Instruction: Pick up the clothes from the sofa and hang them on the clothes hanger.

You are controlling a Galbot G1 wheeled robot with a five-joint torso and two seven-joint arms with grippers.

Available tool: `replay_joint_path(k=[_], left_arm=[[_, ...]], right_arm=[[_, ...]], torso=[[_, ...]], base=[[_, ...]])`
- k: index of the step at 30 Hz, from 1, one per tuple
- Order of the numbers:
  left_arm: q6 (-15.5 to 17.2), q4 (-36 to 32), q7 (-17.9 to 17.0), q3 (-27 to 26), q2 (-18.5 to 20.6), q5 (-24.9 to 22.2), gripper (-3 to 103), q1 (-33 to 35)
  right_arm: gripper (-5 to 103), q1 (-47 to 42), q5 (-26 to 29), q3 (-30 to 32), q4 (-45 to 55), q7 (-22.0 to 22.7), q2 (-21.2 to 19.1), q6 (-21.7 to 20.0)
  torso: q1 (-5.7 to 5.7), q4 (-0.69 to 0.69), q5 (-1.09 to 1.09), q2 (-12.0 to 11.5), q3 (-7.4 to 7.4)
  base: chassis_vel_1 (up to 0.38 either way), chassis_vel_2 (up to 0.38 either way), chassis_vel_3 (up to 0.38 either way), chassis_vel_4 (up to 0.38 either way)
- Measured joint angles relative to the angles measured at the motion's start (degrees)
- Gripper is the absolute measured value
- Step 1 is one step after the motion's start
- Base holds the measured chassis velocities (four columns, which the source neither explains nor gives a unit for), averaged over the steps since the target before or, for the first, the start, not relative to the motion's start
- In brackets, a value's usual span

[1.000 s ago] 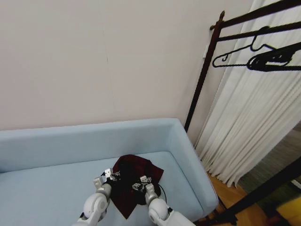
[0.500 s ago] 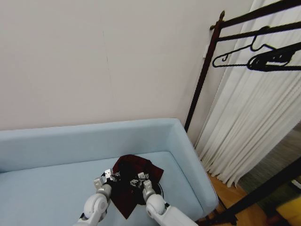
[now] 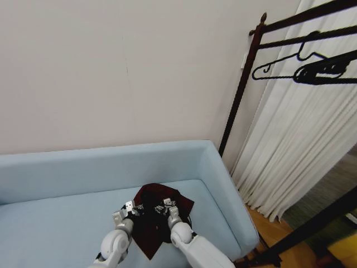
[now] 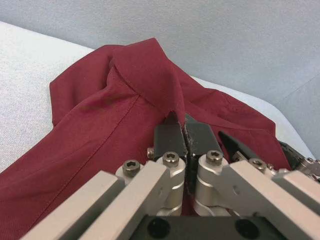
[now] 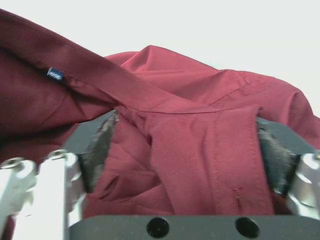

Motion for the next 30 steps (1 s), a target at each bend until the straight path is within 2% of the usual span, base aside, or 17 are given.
replay_joint_path(k=[1, 5, 8, 11, 12, 14, 17, 20, 30], left_arm=[[0.0, 0.0, 0.0, 0.0, 0.0, 0.0, 0, 0.0], [0.0, 0.0, 0.0, 0.1, 0.0, 0.1, 0, -0.2], [0.0, 0.0, -0.1, 0.1, 0.0, 0.1, 0, -0.3], [-0.1, -0.1, -0.1, 0.2, 0.0, 0.1, 0, -0.2], [-0.1, -0.1, -0.1, 0.2, 0.0, 0.1, 0, -0.2], [-0.1, -0.2, -0.1, 0.2, 0.0, 0.1, 0, -0.2], [-0.1, -0.4, -0.2, 0.1, 0.0, 0.1, 0, -0.1], [-0.1, -0.7, -0.2, 0.0, 0.0, 0.1, 0, 0.1], [-0.9, -2.1, -0.3, -0.4, 0.2, 0.1, 0, 0.2]], right_arm=[[75, 0.0, 0.1, 0.1, -0.1, 0.0, 0.0, 0.0], [53, -0.3, 0.3, 0.2, -0.1, -0.6, -0.4, 0.0], [47, -0.6, 0.3, 0.2, 0.0, -0.7, -0.6, 0.0], [32, -0.8, 0.3, 0.1, 0.3, -0.7, -0.9, 0.0], [32, -0.8, 0.3, 0.1, 0.3, -0.7, -0.9, 0.0], [21, -0.8, 0.3, 0.1, 0.5, -0.7, -1.1, 0.0], [15, -0.8, 0.3, 0.0, 0.6, -0.7, -1.2, 0.1], [2, -0.9, 0.3, -0.1, 0.8, -0.6, -1.4, 0.2], [0, -1.0, -1.0, 0.6, 3.1, 0.4, -2.0, 0.7]], torso=[[0.0, 0.0, 0.0, 0.0, 0.0], [0.0, 0.0, 0.01, 0.0, 0.0], [0.0, 0.0, 0.0, 0.0, 0.0], [0.0, 0.0, 0.0, 0.0, 0.0], [0.0, 0.0, 0.0, 0.0, 0.0], [0.0, 0.0, 0.01, 0.0, 0.0], [0.0, 0.0, 0.01, 0.0, 0.0], [0.0, 0.0, 0.01, 0.0, 0.0], [0.0, 0.0, 0.0, 0.0, 0.0]], base=[[0.0, 0.0, 0.0, 0.0], [0.0, 0.0, 0.0, 0.0], [0.0, 0.0, 0.0, 0.0], [0.0, 0.0, 0.0, 0.0], [0.0, 0.0, 0.0, 0.0], [0.0, 0.0, 0.0, 0.0], [0.0, 0.0, 0.0, 0.0], [0.0, 0.0, 0.0, 0.0], [0.0, 0.0, 0.0, 0.0]])
